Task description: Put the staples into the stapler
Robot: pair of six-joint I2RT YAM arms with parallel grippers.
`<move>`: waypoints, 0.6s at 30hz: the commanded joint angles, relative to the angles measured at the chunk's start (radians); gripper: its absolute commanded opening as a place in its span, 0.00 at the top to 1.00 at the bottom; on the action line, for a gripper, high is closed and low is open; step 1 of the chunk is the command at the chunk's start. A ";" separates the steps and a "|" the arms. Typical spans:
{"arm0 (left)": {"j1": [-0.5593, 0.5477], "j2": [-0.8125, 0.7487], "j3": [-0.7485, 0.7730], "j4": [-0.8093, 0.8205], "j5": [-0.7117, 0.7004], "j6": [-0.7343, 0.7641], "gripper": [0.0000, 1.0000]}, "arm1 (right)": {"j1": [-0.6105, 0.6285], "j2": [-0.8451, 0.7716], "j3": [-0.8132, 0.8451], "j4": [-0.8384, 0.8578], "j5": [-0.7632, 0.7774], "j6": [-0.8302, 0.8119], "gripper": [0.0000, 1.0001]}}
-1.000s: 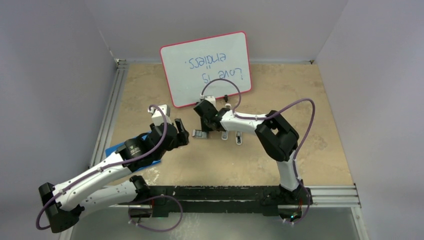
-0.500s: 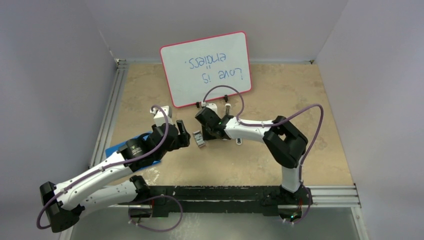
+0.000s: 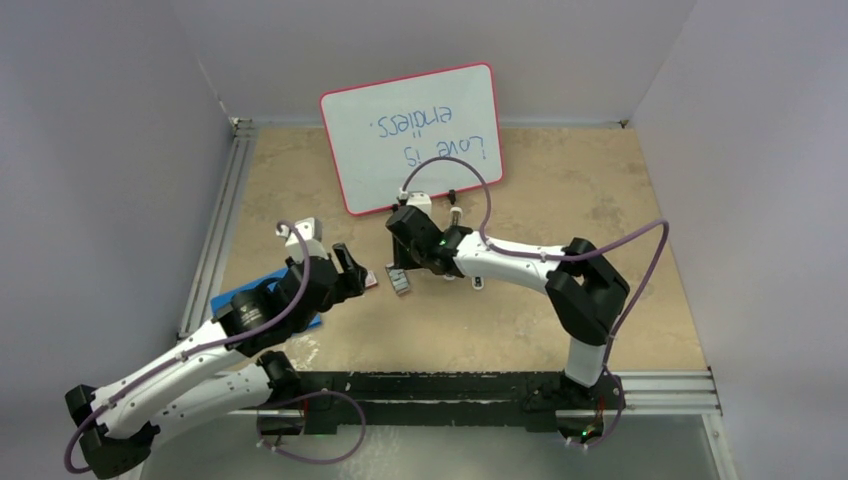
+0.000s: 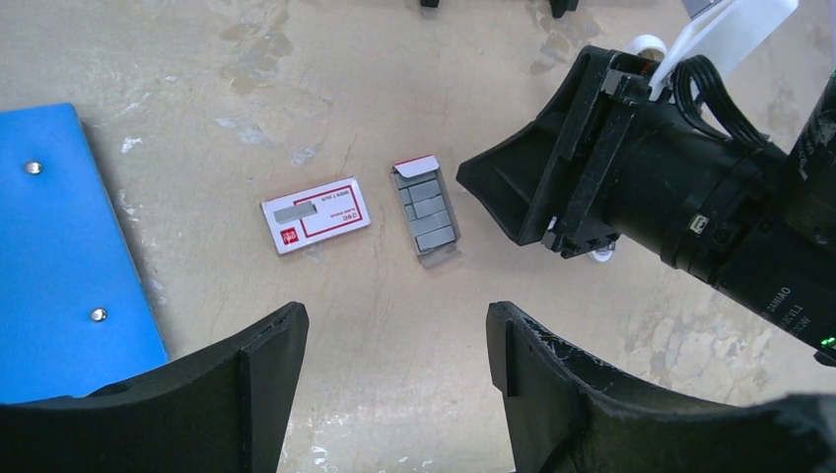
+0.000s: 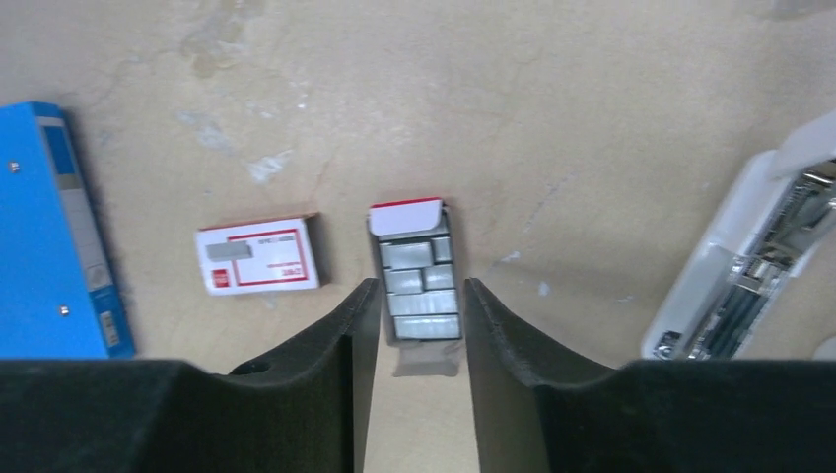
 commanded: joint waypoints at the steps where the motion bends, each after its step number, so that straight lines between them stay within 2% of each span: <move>1: 0.005 -0.044 -0.021 0.044 -0.044 -0.003 0.34 | 0.021 0.015 0.054 0.032 -0.013 -0.009 0.64; 18: 0.005 -0.030 -0.020 0.033 -0.060 0.002 0.33 | 0.044 0.127 0.124 -0.009 0.021 -0.011 0.68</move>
